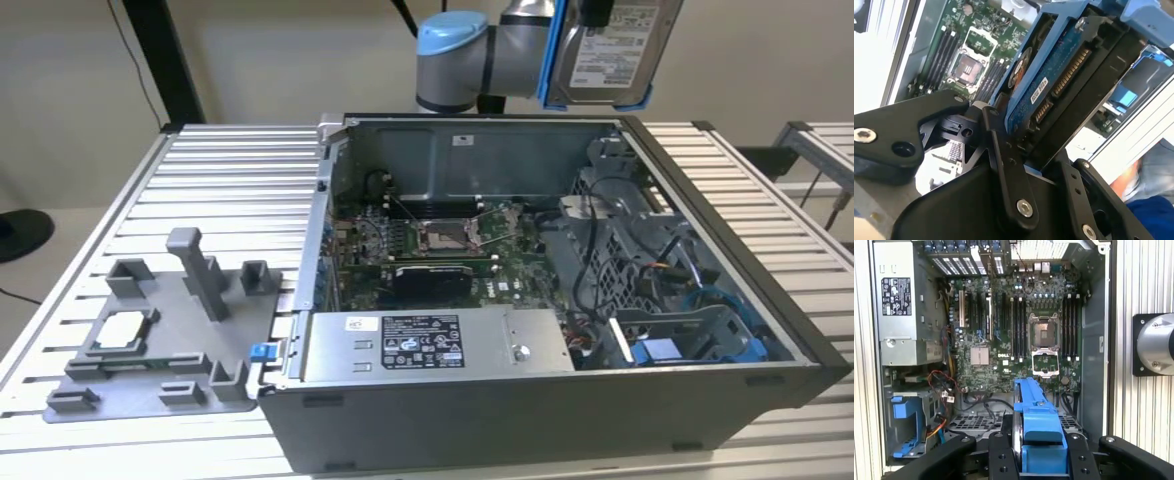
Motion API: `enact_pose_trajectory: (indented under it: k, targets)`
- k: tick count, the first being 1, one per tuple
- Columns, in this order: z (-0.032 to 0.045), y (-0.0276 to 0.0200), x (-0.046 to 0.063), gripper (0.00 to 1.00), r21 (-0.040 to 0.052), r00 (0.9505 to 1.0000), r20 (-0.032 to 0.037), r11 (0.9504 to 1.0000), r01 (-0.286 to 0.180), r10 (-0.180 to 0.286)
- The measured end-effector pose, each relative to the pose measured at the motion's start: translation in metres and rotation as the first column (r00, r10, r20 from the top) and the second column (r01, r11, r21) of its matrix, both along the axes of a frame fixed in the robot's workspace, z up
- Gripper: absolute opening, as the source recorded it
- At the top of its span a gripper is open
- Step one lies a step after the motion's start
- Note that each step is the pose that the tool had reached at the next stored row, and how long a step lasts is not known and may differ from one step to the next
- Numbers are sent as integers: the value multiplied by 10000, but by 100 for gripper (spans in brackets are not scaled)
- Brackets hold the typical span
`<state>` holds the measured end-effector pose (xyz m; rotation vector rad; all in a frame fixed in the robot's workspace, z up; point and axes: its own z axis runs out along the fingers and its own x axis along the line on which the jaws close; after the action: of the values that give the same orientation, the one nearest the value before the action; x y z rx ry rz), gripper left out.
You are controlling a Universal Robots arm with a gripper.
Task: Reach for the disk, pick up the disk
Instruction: 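Pick up the disk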
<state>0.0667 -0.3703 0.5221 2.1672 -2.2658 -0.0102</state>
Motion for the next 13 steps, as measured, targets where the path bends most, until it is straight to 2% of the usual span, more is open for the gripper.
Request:
enact_pose_trajectory:
  k: [8,13]
  targets:
    - [0,0,163,0,-1,10000,0,10000,-1,1]
    - [0,0,181,0,-2,10000,-2,10000,1,-1]
